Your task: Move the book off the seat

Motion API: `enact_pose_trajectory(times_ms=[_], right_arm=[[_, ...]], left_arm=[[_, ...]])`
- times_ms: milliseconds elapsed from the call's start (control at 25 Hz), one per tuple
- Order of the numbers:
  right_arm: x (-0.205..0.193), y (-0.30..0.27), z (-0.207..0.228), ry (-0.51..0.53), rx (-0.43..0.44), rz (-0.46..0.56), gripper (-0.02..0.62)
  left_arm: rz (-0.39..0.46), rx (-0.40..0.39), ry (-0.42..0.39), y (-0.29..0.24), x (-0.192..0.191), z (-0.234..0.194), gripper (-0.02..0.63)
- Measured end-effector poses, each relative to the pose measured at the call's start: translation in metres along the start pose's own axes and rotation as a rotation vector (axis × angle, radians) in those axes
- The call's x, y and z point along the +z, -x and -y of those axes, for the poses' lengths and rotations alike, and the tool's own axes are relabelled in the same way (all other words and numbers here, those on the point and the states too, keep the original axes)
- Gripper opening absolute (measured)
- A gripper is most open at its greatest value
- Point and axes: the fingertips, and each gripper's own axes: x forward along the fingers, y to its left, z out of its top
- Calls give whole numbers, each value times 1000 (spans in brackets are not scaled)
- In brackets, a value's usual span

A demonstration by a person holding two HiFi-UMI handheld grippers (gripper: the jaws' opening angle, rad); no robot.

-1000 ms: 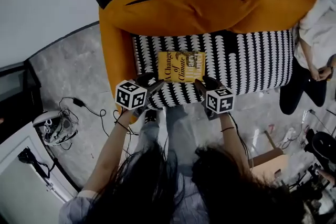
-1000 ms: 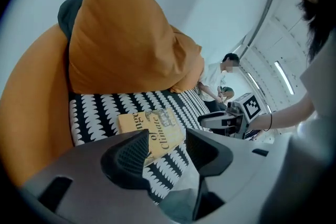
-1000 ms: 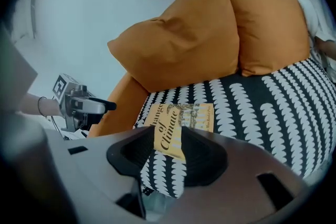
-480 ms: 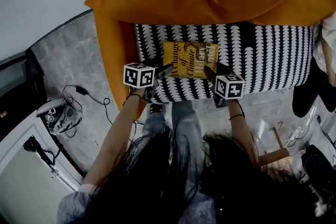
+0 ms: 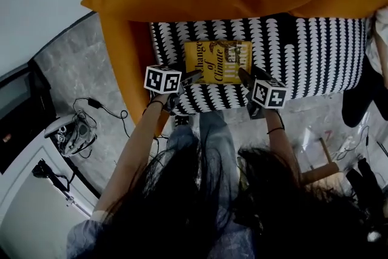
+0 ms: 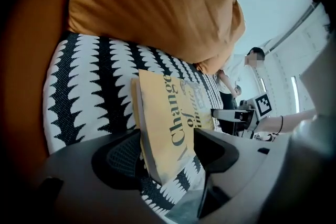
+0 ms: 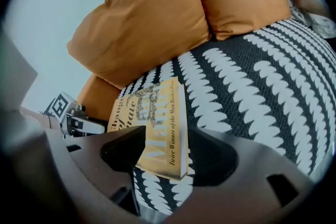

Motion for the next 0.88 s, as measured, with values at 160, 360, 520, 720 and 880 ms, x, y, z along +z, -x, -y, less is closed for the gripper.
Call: enact_pose_trajectory(times_ms=[160,360,520,720,880], right_arm=[[-14,-18,-1,46,-5,-91,256],[-4,-6,-6,48,-13,-104,256],[-6,6,-5,54,-21,-82,250],[-9,8,-12,1,-15,-30,239],[-9,44,-38,-4,-23,29,235]], left_arm=[[0,28,4,-7,-2,-2,307],[-18,86,-24,0,6,2,304],[-68,149,-130,-4,-4,11,304],[34,150,-80,7,12,3,259],[95,157,-144,43,20,29,256]])
